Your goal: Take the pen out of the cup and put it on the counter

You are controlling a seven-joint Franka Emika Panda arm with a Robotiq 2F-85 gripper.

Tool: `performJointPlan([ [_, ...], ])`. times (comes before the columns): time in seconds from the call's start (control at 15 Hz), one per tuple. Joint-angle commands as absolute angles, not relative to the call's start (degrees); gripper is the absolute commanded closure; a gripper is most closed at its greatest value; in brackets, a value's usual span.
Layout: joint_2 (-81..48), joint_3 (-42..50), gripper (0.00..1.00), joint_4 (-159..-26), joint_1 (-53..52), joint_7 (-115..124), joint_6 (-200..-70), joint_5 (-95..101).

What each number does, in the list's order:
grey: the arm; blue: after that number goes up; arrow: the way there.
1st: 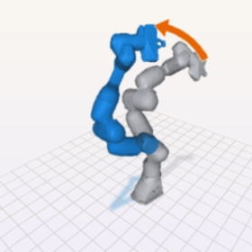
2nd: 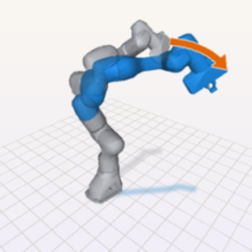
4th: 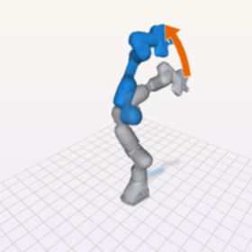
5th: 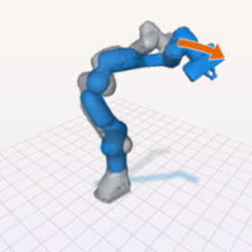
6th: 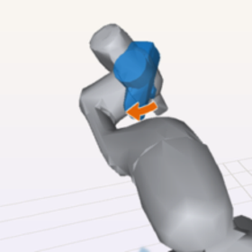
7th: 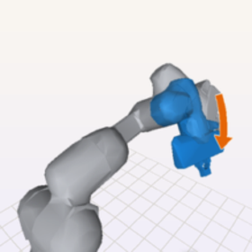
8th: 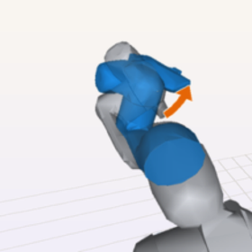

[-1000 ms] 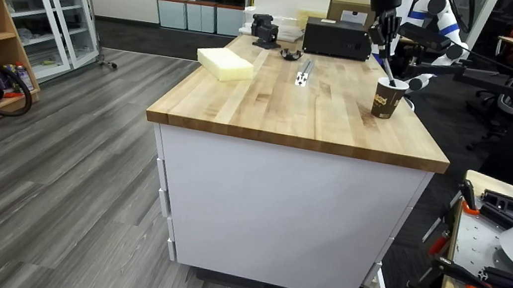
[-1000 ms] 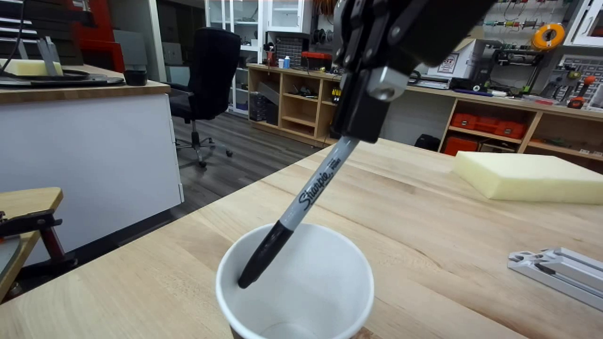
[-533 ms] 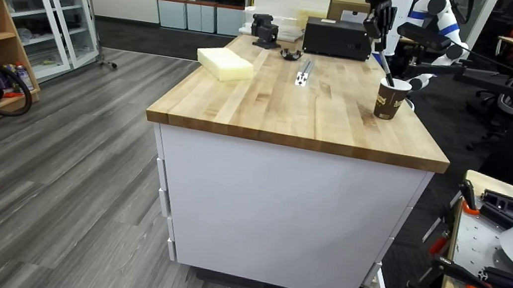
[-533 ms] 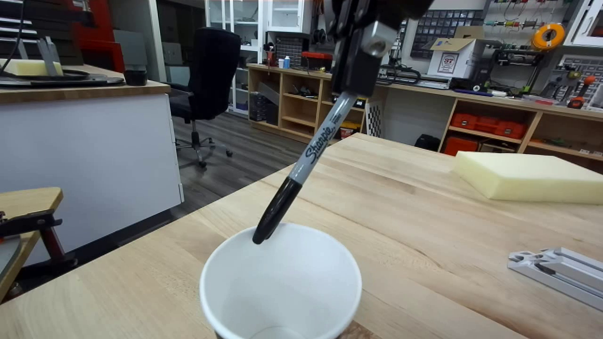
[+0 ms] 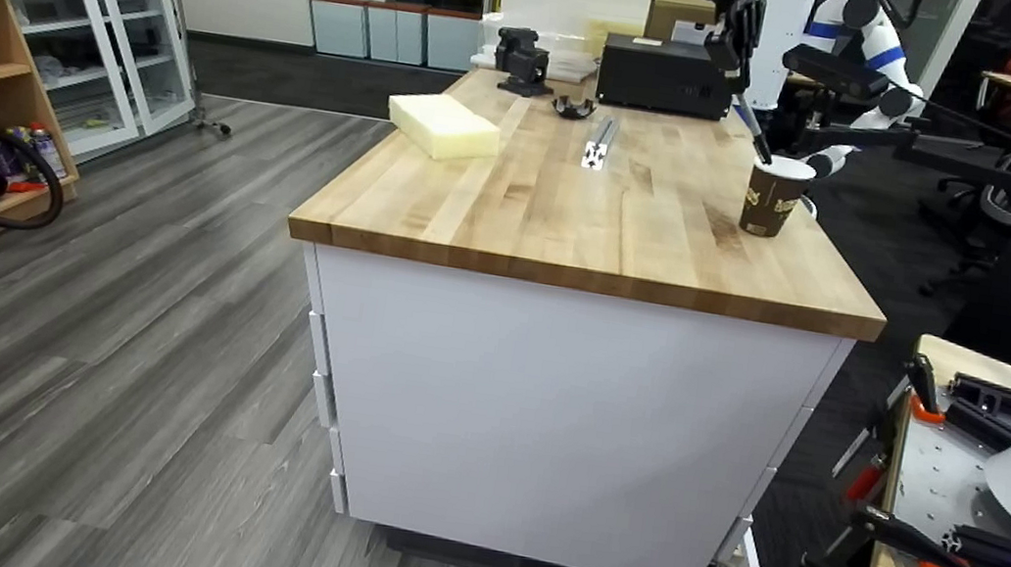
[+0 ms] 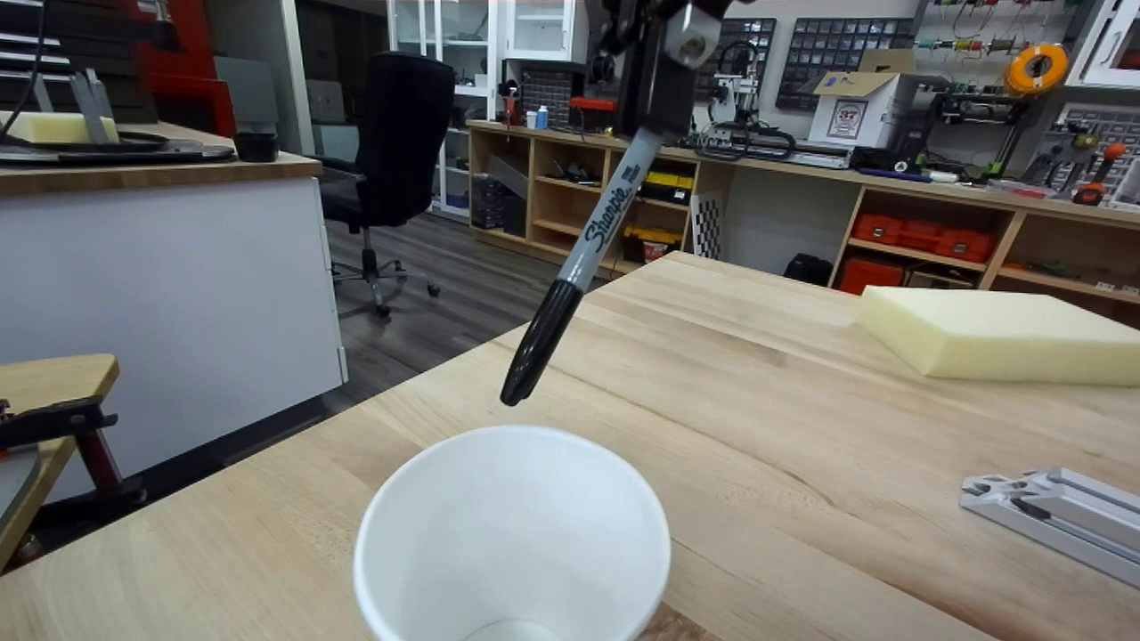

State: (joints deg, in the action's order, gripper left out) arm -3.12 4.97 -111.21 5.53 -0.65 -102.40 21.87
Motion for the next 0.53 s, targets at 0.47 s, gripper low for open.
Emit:
performJointPlan([
  [0.47,5.82,4.64,0.94,-116.75,5.16,-6.9,-110.93,12.29],
])
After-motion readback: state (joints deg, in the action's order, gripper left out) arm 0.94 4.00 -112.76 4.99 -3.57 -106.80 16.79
